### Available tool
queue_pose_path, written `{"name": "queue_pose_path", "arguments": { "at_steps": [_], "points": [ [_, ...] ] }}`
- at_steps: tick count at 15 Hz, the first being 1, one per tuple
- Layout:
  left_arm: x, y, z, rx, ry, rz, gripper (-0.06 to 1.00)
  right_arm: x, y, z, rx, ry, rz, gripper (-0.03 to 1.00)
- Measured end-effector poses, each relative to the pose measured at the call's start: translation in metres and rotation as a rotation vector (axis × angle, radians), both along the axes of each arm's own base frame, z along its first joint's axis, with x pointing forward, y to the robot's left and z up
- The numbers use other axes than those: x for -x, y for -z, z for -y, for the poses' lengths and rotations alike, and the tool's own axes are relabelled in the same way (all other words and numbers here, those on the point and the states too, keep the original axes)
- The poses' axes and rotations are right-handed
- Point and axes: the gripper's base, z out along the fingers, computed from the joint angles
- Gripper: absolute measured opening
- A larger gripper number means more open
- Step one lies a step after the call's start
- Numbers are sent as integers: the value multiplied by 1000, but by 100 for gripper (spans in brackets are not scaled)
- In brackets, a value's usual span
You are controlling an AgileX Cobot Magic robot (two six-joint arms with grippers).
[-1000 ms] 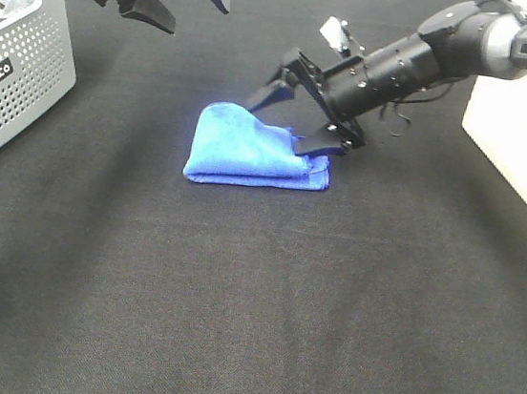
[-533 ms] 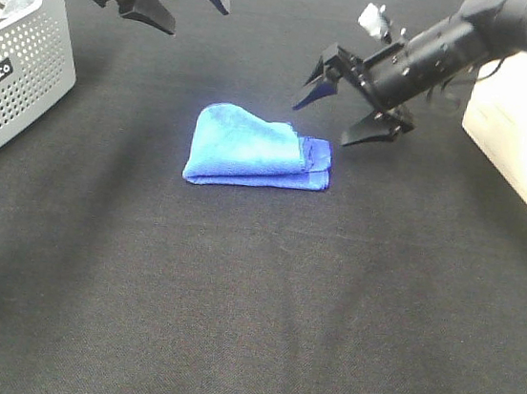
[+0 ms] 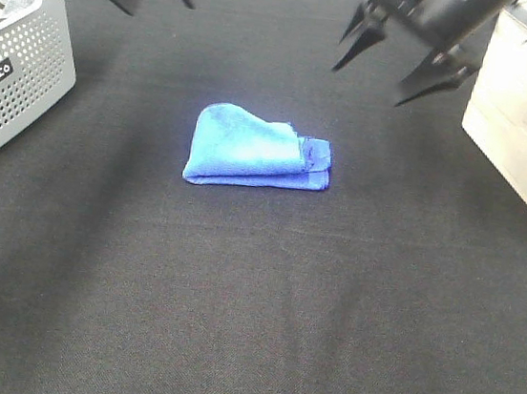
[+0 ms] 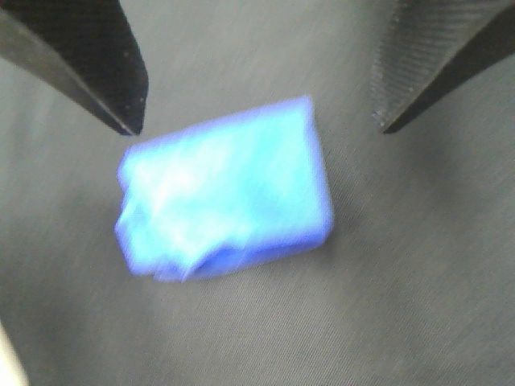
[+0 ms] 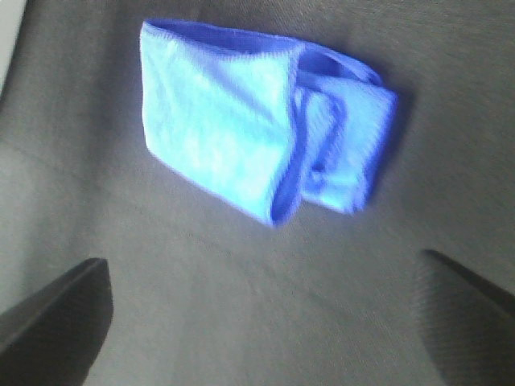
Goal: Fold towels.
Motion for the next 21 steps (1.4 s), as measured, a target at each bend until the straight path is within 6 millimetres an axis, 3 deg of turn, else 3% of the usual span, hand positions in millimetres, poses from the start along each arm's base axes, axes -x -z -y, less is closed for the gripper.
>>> {"name": "queue_pose_path", "arguments": {
  "at_steps": [1,2,3,4,7,9,15,21],
  "points": [
    [5,-12,-3,-19,8,28,73,4,-13,2,23,9,26,94],
    [5,-12,-3,-19,8,28,73,4,-13,2,23,9,26,94],
    [18,-38,-9,-46,13,91,73,13,-35,8,57,37,68,94],
    [28,-51,-12,-57,12,113,73,19,-46,12,83,55,87,94],
    [76,-85,-28,-108,11,159,73,59,-77,25,146,75,126,94],
    [118,-91,-40,-147,8,145,73,92,-87,33,178,73,122,94],
    [261,-75,-74,-170,10,115,73,228,-88,60,220,70,115,94],
    [393,-28,-104,-160,32,271,73,349,-64,85,252,71,263,94]
  ]
}}
